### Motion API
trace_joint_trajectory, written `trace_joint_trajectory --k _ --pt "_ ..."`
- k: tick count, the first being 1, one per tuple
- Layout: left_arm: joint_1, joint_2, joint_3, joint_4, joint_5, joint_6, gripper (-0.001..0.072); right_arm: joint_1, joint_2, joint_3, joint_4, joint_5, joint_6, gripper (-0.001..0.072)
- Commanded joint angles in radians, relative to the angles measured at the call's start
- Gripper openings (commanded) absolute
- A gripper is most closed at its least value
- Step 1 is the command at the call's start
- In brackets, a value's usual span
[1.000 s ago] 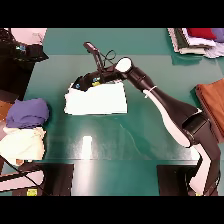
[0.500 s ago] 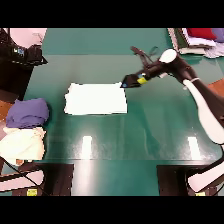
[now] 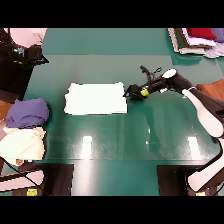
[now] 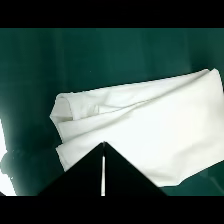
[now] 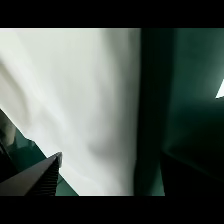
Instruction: Fold the shirts.
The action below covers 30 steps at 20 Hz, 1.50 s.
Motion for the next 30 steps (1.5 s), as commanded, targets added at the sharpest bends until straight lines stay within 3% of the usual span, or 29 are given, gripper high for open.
trace_joint_trajectory --k 1,2,3,5,6,10,15,18,24,27,30 --pt "0.001 0.0 0.0 -0.002 0.001 0.0 0.0029 0.091 -0.096 0.09 0.019 -0.022 -0.004 0.0685" --pt "0.001 0.0 0.0 -0.002 -0.001 0.0 0.003 0.115 -0.121 0.124 0.019 -0.018 -0.005 0.0591" --pt "0.001 0.0 0.0 -0.002 -0.003 0.0 0.003 0.132 -0.14 0.153 0.019 -0.015 -0.005 0.0434" --pt "-0.002 0.0 0.0 -0.002 -0.022 0.0 0.0029 0.152 -0.152 0.192 0.016 -0.026 -0.005 0.0045" --pt "-0.01 0.0 0.0 0.0 -0.033 0.0 0.0029 0.152 -0.146 0.206 0.009 -0.03 -0.005 0.0017" --pt "-0.115 0.0 0.0 0.002 -0.035 0.027 0.0029 0.052 -0.033 0.226 -0.026 0.006 0.004 0.0016" --pt "-0.28 0.0 0.0 0.002 0.008 0.027 0.0029 -0.24 0.211 0.22 -0.311 0.138 0.104 0.0016" --pt "-0.349 0.0 0.0 0.002 0.055 0.026 0.0029 -0.468 0.314 0.22 -0.385 0.168 0.125 0.0016" --pt "-0.43 0.0 0.0 0.002 0.115 0.026 0.0029 -0.851 0.357 0.22 -0.374 0.084 0.126 0.0016" --pt "-0.438 0.0 0.0 -0.001 0.115 0.018 0.003 -0.945 0.356 0.226 -0.339 -0.024 0.105 0.0016" --pt "-0.438 0.0 0.0 -0.002 0.122 0.017 0.003 -0.99 0.346 0.28 -0.265 -0.042 0.05 0.0016"
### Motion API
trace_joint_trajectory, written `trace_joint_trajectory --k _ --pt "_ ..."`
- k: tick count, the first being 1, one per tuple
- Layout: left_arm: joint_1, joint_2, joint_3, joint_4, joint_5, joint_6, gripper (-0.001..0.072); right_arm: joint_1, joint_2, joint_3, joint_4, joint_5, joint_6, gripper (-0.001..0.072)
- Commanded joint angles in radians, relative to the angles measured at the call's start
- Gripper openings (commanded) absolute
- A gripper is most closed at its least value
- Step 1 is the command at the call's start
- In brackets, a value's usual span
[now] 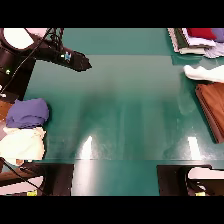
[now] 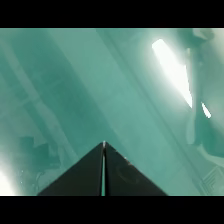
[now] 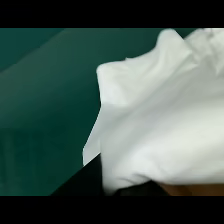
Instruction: Fold the shirts.
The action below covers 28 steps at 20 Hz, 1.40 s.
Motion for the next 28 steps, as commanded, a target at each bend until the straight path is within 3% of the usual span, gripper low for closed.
trace_joint_trajectory --k 1,4,10,22,23,26,27,28 --pt "-0.007 0.0 0.0 -0.002 0.016 -0.006 0.0029 -0.074 -0.008 0.076 0.062 -0.042 -0.042 0.0016" --pt "-0.007 0.0 0.0 -0.002 0.018 -0.006 0.003 -0.093 -0.008 0.208 0.096 -0.011 -0.042 0.0016" --pt "-0.007 0.0 0.0 -0.002 0.01 -0.005 0.003 -0.145 0.0 0.332 0.091 0.207 -0.04 0.0016" --pt "-0.007 0.0 0.0 -0.002 0.001 0.003 0.003 -0.396 0.323 -0.256 -0.262 0.324 -0.018 0.0024" --pt "-0.007 0.0 0.0 -0.002 -0.005 0.003 0.0029 -0.42 0.35 -0.295 -0.302 0.321 -0.016 0.0065" --pt "-0.007 0.0 0.0 -0.002 -0.014 0.003 0.003 -0.48 0.404 -0.383 -0.372 0.296 -0.003 0.0475" --pt "-0.007 0.0 0.0 -0.002 -0.014 0.003 0.003 -0.498 0.412 -0.394 -0.367 0.294 0.006 0.052" --pt "-0.007 0.0 0.0 -0.001 -0.015 0.003 0.003 -0.507 0.417 -0.397 -0.366 0.295 0.021 0.052"
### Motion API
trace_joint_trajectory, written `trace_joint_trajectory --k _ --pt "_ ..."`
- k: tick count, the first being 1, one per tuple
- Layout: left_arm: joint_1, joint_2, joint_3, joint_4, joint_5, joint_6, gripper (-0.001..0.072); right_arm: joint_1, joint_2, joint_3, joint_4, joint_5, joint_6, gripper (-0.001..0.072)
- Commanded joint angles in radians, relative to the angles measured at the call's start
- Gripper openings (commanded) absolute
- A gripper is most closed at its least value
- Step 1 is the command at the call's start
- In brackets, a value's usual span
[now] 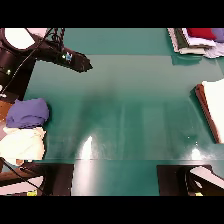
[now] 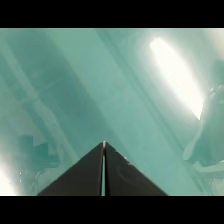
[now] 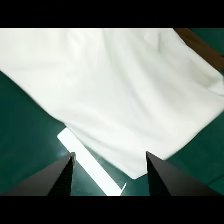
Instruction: Fold the shirts.
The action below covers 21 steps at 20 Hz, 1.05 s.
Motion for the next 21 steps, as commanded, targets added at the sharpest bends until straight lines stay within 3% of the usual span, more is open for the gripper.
trace_joint_trajectory --k 1,7,10,12,13,21 --pt "0.0 0.0 0.0 0.0 -0.006 0.002 0.003 -0.045 0.038 -0.051 -0.046 -0.002 0.043 0.052" --pt "0.0 0.0 0.0 0.002 0.001 0.001 0.003 0.158 0.038 -0.003 0.245 0.016 0.061 0.0518" --pt "0.0 0.0 0.0 0.002 0.01 0.001 0.003 0.36 0.037 -0.004 0.282 0.02 0.061 0.0477" --pt "0.0 0.0 0.0 0.002 0.027 0.001 0.003 0.491 0.037 -0.004 0.282 0.016 0.056 0.0098" --pt "0.0 0.0 0.0 0.002 0.034 0.001 0.003 0.543 0.037 -0.004 0.28 0.01 0.055 0.0017" --pt "0.0 0.0 0.0 0.002 0.086 0.001 0.003 0.728 0.037 -0.004 0.281 -0.005 0.048 0.0018"
